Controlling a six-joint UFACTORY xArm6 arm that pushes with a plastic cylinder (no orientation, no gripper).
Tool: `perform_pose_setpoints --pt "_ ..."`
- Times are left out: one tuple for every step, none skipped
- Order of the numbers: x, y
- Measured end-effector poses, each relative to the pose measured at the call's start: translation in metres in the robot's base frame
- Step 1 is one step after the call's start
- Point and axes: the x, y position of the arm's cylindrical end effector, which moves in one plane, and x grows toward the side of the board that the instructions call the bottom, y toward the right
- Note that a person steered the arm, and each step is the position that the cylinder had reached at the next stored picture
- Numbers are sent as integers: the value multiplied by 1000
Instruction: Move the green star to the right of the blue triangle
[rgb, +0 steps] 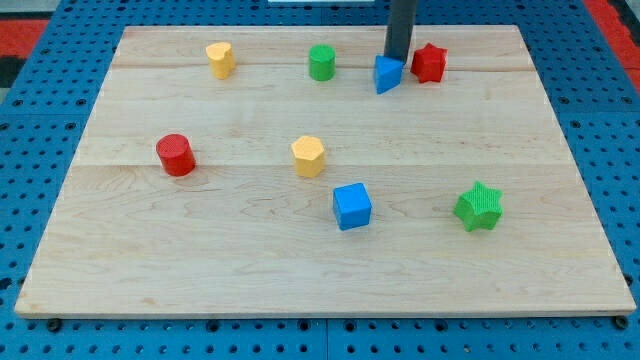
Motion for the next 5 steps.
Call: perform_pose_setpoints --pt "47 -11" --pt "114 -31" --pt "166 24" --pt "170 122" --pt "202 171"
